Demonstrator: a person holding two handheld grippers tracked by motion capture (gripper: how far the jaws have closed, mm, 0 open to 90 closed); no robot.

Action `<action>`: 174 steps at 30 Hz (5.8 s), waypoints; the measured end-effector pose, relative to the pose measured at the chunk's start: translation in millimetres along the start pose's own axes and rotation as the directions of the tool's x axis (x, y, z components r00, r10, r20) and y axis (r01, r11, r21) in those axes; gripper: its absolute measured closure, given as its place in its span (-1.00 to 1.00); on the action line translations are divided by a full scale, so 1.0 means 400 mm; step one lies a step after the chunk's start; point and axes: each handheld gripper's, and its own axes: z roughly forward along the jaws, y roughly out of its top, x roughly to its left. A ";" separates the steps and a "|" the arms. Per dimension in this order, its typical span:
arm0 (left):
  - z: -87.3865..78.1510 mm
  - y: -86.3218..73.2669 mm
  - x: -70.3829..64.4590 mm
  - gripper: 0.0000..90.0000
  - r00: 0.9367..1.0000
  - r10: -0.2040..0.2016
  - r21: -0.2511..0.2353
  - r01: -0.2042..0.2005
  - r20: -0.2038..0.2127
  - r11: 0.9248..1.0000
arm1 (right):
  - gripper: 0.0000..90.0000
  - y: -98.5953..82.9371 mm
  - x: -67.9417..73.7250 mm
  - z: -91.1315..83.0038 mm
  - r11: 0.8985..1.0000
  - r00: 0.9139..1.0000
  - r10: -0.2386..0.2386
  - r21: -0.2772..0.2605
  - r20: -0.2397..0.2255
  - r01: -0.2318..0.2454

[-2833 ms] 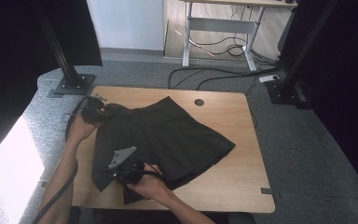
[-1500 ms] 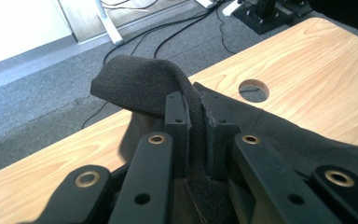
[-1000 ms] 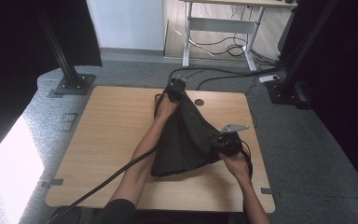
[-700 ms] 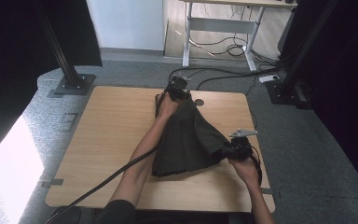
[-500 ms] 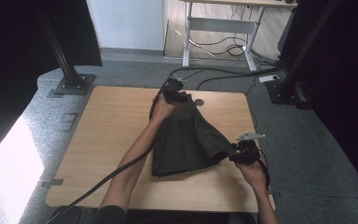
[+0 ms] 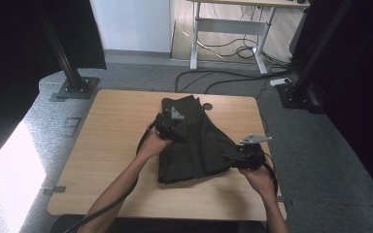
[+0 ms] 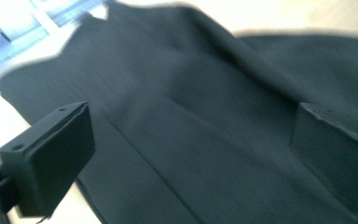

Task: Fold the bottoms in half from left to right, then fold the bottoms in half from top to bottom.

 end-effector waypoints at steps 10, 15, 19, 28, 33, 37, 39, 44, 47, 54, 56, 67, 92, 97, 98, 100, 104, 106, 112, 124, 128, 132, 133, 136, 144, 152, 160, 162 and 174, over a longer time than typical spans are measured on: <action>0.014 -0.135 -0.103 -1.00 0.999 0.036 0.059 -0.037 0.009 0.998 | -0.49 0.022 0.115 0.192 0.996 1.000 -0.027 0.079 -0.004 0.027; 0.035 -0.168 -0.095 -1.00 1.000 0.001 0.072 -0.003 0.024 0.997 | 0.63 0.004 0.125 0.249 0.981 0.995 -0.084 0.179 0.055 0.073; 0.038 -0.183 -0.085 -1.00 0.999 -0.013 0.068 0.011 0.034 0.998 | 0.93 0.012 0.102 0.216 0.984 0.989 -0.086 0.167 0.124 0.064; 0.036 -0.192 -0.079 -1.00 0.999 -0.009 0.071 0.007 0.033 0.997 | 0.87 0.002 -0.105 0.130 0.984 0.968 0.087 0.129 0.236 -0.120; 0.028 -0.200 -0.071 -1.00 0.999 -0.016 0.063 0.014 0.046 0.998 | 0.23 -0.046 -0.175 0.126 0.972 0.947 0.187 0.090 0.260 -0.217; 0.011 -0.200 -0.067 -1.00 1.000 -0.001 0.073 -0.001 0.026 0.997 | -0.12 -0.033 -0.162 0.115 0.977 0.963 0.190 0.056 0.191 -0.204; 0.001 -0.202 -0.068 -1.00 1.000 0.016 0.086 -0.017 0.010 0.996 | -0.20 -0.028 -0.151 0.130 0.982 0.973 0.157 0.080 0.170 -0.172; -0.015 -0.221 -0.066 -1.00 1.000 0.018 0.104 -0.017 -0.004 0.994 | -0.18 -0.056 -0.153 0.186 0.976 0.974 0.157 0.123 0.162 -0.178; -0.017 -0.241 -0.057 -1.00 1.000 -0.001 0.107 0.001 0.005 0.994 | 0.08 -0.086 -0.154 0.208 0.968 0.975 0.192 0.141 0.109 -0.206; -0.039 -0.276 0.002 -1.00 0.998 -0.049 0.127 0.046 0.025 0.991 | 0.21 -0.098 -0.084 0.198 0.973 0.984 0.172 0.147 0.054 -0.178; -0.056 -0.294 0.030 -1.00 0.998 -0.057 0.135 0.056 0.008 0.989 | 0.21 -0.099 -0.054 0.198 0.975 0.987 0.152 0.155 0.042 -0.157; -0.133 -0.385 0.125 -0.95 0.985 -0.153 0.083 0.159 -0.074 0.984 | -0.02 -0.083 0.133 0.224 0.985 0.998 0.023 0.174 -0.059 -0.013; -0.339 -0.581 0.173 -0.93 0.970 -0.208 0.036 0.214 -0.127 0.976 | -0.50 -0.182 0.013 0.081 0.990 0.985 0.117 0.057 0.128 -0.125; -0.316 -0.609 0.175 -0.94 0.969 -0.211 0.078 0.222 -0.129 0.972 | -0.51 -0.213 -0.015 0.096 0.987 0.981 0.132 0.073 0.141 -0.143; -0.315 -0.612 0.177 -0.97 0.968 -0.222 0.075 0.232 -0.115 0.970 | -0.52 -0.217 -0.017 0.098 0.987 0.981 0.132 0.074 0.144 -0.143; -0.314 -0.612 0.181 -0.95 0.966 -0.237 0.078 0.245 -0.102 0.966 | -0.56 -0.223 -0.020 0.101 0.988 0.981 0.127 0.069 0.145 -0.138; -0.315 -0.614 0.185 -0.93 0.966 -0.244 0.080 0.250 -0.085 0.965 | -0.71 -0.237 -0.023 0.110 0.994 0.983 0.097 0.027 0.158 -0.102; -0.316 -0.615 0.185 -0.93 0.966 -0.245 0.081 0.251 -0.084 0.965 | -0.72 -0.236 -0.023 0.111 0.994 0.983 0.096 0.031 0.157 -0.102; -0.313 -0.614 0.186 -0.99 0.961 -0.257 0.090 0.265 -0.099 0.960 | -0.75 -0.236 -0.023 0.112 0.994 0.982 0.099 0.033 0.162 -0.106; -0.307 -0.608 0.186 -1.00 0.949 -0.287 0.085 0.299 -0.132 0.950 | -0.79 -0.235 -0.023 0.114 0.993 0.980 0.105 0.036 0.169 -0.112; -0.307 -0.607 0.186 -0.98 0.942 -0.301 0.077 0.314 -0.146 0.946 | -0.79 -0.235 -0.024 0.114 0.993 0.980 0.104 0.036 0.169 -0.112; -0.308 -0.607 0.184 -0.92 0.933 -0.318 0.063 0.332 -0.165 0.941 | -0.78 -0.235 -0.023 0.113 0.993 0.980 0.106 0.037 0.171 -0.114; -0.308 -0.607 0.184 -0.90 0.930 -0.325 0.060 0.339 -0.170 0.939 | -0.78 -0.235 -0.023 0.113 0.993 0.979 0.108 0.036 0.171 -0.116; -0.309 -0.600 0.186 -0.90 0.924 -0.345 0.068 0.360 -0.166 0.931 | -0.75 -0.233 -0.022 0.112 0.992 0.980 0.109 0.040 0.169 -0.117; -0.350 -0.549 0.186 -1.00 0.928 -0.338 0.004 0.343 -0.159 0.939 | -0.70 -0.201 -0.012 0.105 0.994 0.984 0.090 0.048 0.151 -0.098; -0.356 -0.430 0.126 -1.00 0.965 -0.242 -0.037 0.239 -0.099 0.970 | -0.70 -0.141 -0.009 0.098 0.996 0.989 0.083 0.027 0.125 -0.087; -0.264 -0.312 0.044 -1.00 0.987 -0.154 -0.016 0.154 -0.035 0.988 | -0.70 -0.078 0.006 0.155 0.997 0.993 0.045 0.064 0.107 -0.052; -0.226 -0.302 0.026 -1.00 0.990 -0.134 0.015 0.135 -0.030 0.991 | -0.70 -0.069 0.003 0.172 0.996 0.993 0.046 0.069 0.110 -0.054; -0.110 -0.325 -0.033 -1.00 0.997 -0.060 0.114 0.065 -0.044 0.991 | -0.70 -0.099 -0.008 0.243 0.991 0.990 0.050 0.120 0.131 -0.065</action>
